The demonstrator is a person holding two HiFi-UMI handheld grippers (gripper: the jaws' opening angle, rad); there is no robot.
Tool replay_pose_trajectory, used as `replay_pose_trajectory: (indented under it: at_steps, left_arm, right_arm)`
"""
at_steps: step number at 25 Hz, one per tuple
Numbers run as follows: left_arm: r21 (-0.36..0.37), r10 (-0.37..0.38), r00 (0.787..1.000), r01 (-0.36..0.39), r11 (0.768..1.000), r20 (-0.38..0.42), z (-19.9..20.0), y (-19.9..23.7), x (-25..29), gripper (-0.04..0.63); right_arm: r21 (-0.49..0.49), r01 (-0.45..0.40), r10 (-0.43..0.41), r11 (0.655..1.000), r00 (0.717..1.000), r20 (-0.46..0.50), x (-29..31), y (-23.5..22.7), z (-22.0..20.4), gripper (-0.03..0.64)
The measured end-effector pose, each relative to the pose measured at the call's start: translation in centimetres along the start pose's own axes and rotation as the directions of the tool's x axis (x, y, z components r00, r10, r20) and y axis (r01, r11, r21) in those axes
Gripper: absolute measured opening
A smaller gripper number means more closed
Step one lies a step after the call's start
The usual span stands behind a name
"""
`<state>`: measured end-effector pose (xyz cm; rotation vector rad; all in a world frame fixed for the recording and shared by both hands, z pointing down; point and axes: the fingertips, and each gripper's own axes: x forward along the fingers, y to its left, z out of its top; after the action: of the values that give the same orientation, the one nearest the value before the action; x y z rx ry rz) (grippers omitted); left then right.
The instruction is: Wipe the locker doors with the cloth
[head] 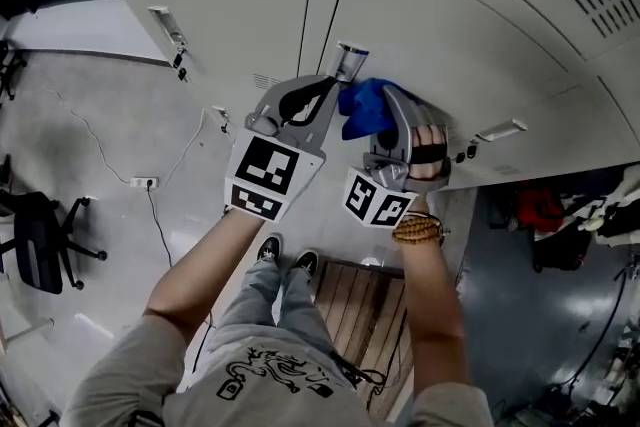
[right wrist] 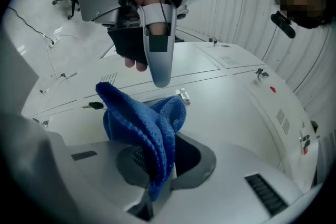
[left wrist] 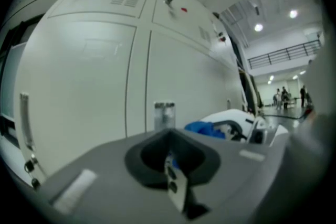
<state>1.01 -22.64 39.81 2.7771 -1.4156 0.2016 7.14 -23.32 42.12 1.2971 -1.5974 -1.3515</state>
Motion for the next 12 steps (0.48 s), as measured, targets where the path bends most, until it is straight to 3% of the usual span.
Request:
replay_pose_trajectory:
  at_steps: [12]
  left_arm:
    - [0.067,-0.007,0.99,-0.002,0.998,0.142,12.6,-0.2,-1.4,0.003]
  right_arm:
    - [-0.02,0.137,-0.136,0.99,0.989,0.051,1.8,-13.0,4.0,0.029]
